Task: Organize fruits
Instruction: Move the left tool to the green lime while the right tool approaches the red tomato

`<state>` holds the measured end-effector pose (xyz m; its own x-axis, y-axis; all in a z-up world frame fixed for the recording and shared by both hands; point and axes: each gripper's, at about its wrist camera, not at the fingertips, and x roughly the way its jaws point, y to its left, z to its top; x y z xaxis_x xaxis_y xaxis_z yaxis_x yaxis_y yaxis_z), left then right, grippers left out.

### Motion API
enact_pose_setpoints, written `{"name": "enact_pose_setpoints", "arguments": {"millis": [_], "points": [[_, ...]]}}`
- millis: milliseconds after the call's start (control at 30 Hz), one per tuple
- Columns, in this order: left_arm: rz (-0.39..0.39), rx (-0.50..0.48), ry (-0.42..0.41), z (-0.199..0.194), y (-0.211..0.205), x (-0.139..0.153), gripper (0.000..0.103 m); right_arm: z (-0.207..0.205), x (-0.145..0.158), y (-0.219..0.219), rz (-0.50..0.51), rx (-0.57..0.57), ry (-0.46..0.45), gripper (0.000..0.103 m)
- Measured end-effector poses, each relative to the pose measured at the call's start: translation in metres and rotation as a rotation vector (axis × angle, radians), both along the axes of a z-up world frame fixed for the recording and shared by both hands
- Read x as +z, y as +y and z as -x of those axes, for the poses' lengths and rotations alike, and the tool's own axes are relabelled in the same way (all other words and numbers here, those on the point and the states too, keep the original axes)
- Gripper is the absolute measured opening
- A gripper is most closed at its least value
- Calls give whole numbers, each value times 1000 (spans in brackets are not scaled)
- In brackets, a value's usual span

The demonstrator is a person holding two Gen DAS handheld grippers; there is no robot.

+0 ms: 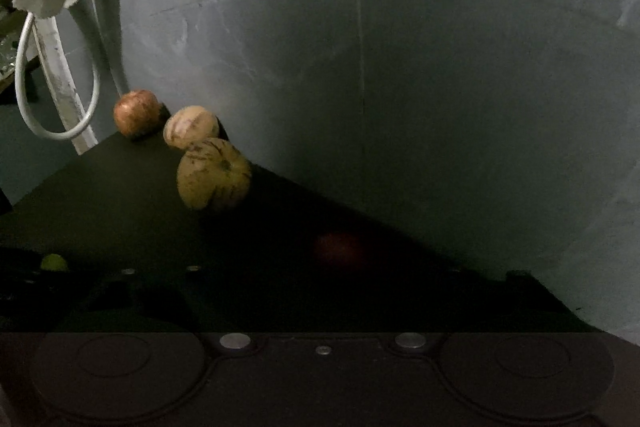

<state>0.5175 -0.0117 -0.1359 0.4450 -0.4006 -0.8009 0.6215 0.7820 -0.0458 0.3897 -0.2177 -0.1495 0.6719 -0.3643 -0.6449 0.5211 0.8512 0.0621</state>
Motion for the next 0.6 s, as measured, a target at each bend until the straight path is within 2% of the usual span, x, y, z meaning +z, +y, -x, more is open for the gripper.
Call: {"name": "enact_pose_setpoints", "arguments": {"millis": [100, 200, 367, 433, 600], "points": [[-3, 3, -17, 0, -5, -3, 89, -1, -2, 3, 5, 6, -19, 76], [2, 8, -34, 3, -8, -4, 83, -2, -3, 11, 36, 17, -22, 68], [18, -5, -59, 14, -14, -5, 72, -1, -3, 16, 60, 14, -20, 49], [22, -12, -71, 18, -17, -4, 65, -2, -3, 16, 63, 13, -18, 46], [28, 17, -74, 19, -19, -4, 56, -1, -2, 19, 70, 25, -16, 37]]}}
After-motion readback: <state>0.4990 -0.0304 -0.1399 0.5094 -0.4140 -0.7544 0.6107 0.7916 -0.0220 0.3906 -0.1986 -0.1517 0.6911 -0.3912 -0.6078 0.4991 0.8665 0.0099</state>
